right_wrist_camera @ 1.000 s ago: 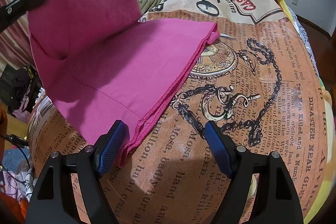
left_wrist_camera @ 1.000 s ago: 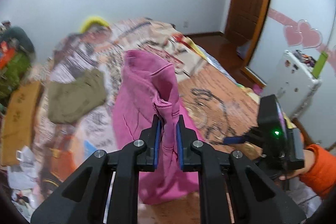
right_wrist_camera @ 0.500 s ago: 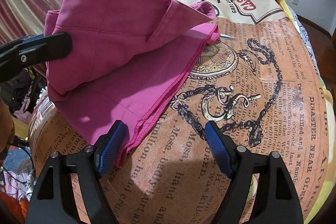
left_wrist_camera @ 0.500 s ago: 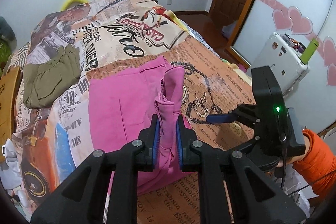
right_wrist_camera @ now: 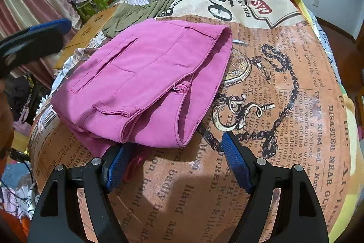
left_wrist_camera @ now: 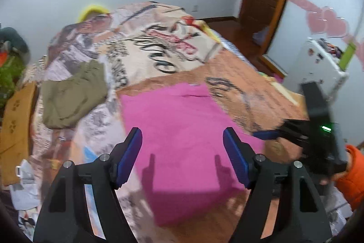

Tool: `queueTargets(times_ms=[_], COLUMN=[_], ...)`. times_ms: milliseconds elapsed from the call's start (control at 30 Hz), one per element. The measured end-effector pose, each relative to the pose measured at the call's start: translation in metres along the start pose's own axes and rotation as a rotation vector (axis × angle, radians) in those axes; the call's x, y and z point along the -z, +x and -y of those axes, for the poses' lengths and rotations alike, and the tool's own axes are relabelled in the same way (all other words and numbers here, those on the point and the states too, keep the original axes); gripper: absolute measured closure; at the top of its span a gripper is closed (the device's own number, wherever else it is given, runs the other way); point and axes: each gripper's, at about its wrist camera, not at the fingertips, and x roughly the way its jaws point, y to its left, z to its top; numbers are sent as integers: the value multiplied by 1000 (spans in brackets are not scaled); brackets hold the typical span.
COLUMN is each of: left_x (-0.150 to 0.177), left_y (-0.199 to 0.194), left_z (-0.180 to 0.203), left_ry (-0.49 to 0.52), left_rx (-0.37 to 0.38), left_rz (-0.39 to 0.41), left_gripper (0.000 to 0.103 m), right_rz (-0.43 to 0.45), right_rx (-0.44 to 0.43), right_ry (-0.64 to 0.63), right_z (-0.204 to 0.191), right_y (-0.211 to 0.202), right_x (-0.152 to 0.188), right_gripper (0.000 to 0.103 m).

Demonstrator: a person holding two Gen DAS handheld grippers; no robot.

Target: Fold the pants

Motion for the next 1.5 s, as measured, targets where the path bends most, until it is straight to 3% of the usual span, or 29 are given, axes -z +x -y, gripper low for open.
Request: queueTargets(times_ms=[200, 400, 633, 733, 767, 900, 1133, 1300, 1500], left_x=[-27, -51, -46, -37, -35, -29, -7, 21, 56], left_y=[33, 87, 161, 183, 185, 179, 147, 110, 73], left_z=[-46, -86, -99, -97, -97, -102, -123, -141, -132], left_ry=[-32, -97, -98, -53, -47, -35, -63, -119, -121], left_rx=[-110, -155, -180, -234, -242, -236, -296, -276, -207], left_rz=[-39, -127, -298, -330, -324, -326, -310, -312, -313], left_gripper=[26, 25, 25, 14, 9, 9, 4, 4, 4], right_rz=[9, 3, -5, -4, -4, -3, 29, 66, 94], right_rx=[11, 5, 0, 2, 3, 30, 48, 39, 5], right_ry=[-13, 2, 28, 40, 43, 51, 77, 70, 26], right_z=[0, 5, 14, 19, 20, 26, 32, 24, -1], right_y=[-3, 0, 3, 4, 3, 2, -14, -32, -42], right_x=[-2, -2, -4, -6, -6, -6, -3, -4, -7], right_gripper=[27, 27, 27, 27, 27, 27, 27, 27, 27])
